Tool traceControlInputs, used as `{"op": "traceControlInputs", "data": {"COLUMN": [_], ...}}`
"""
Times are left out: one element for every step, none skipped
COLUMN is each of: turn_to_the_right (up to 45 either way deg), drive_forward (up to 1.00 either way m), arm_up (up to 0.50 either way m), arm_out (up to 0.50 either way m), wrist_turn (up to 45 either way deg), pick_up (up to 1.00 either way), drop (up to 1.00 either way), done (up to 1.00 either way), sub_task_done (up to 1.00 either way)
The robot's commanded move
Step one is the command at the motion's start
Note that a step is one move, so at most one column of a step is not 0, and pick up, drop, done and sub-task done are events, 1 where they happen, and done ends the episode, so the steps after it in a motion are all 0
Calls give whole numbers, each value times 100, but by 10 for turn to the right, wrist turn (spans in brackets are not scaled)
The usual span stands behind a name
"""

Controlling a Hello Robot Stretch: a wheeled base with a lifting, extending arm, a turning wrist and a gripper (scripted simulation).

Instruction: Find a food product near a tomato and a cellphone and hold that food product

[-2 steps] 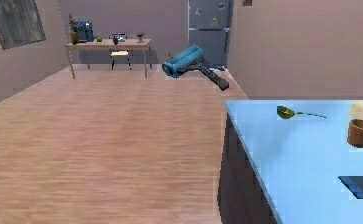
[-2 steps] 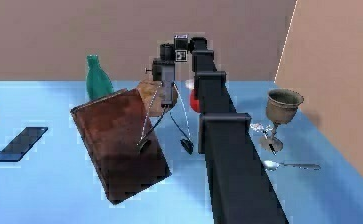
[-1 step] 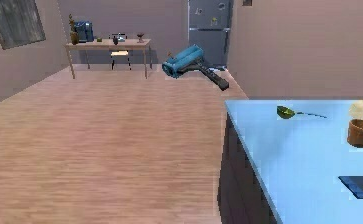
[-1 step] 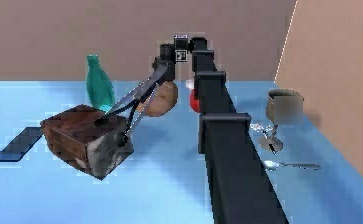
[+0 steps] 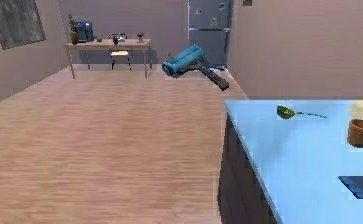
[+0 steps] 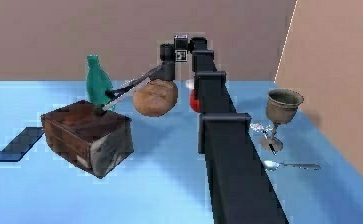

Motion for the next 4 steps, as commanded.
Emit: {"op": "traceControlInputs", "data": {"turn_to_the_right": [0,0,0,0], "drive_forward": [0,0,0,0], "arm_up": [0,0,-12,0], "arm_out": [0,0,0,0], "wrist_turn": [450,180,0,0], "pick_up": [0,0,0,100], "drop": [0,0,0,0], "done": [0,0,0,0], "sub_task_done": [0,0,0,0]}}
